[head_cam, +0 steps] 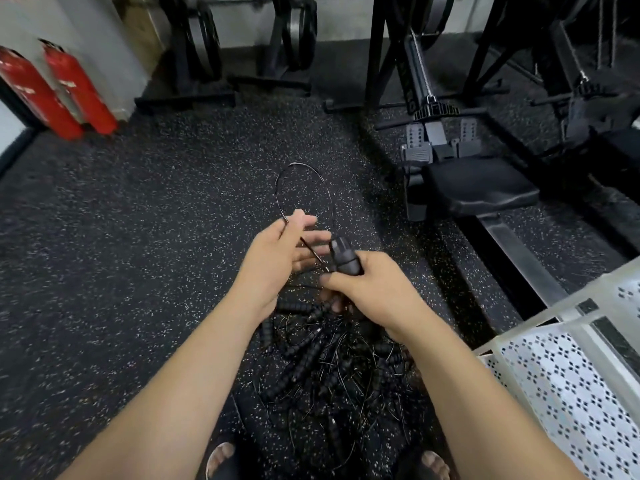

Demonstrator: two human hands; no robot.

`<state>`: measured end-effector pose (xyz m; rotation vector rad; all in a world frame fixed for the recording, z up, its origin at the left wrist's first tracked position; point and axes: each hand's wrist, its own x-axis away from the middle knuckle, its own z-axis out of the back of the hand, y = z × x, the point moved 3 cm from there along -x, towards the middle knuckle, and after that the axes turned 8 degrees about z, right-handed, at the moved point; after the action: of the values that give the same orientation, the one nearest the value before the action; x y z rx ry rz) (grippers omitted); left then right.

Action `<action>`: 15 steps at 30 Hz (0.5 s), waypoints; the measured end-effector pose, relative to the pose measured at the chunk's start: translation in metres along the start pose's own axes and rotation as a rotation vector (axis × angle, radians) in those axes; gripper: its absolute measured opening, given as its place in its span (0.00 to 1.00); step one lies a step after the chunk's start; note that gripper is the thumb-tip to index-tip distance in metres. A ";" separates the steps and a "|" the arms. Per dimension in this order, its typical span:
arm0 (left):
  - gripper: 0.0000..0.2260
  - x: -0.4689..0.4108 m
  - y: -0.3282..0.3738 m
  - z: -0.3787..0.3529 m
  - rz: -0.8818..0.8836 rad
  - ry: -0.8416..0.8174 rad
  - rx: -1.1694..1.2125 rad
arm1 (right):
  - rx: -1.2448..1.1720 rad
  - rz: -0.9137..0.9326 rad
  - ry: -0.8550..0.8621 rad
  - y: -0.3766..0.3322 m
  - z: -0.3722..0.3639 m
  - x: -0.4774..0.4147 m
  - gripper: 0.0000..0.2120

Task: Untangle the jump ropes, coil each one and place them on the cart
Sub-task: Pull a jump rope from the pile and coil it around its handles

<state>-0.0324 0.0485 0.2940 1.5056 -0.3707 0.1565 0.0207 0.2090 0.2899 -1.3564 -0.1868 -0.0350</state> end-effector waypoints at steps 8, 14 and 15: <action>0.29 0.001 -0.054 -0.041 0.338 -0.333 -0.042 | -0.508 0.066 0.195 -0.036 0.041 -0.001 0.05; 0.13 0.015 -0.077 -0.025 0.030 -0.400 -0.840 | -0.732 0.078 0.352 -0.031 0.066 -0.007 0.04; 0.11 0.015 -0.076 -0.023 0.015 -0.370 -0.888 | -0.743 0.068 0.367 -0.028 0.068 -0.008 0.04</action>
<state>0.0097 0.0647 0.2274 0.6419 -0.6432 -0.2582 0.0012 0.2685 0.3295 -2.0638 0.2072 -0.3194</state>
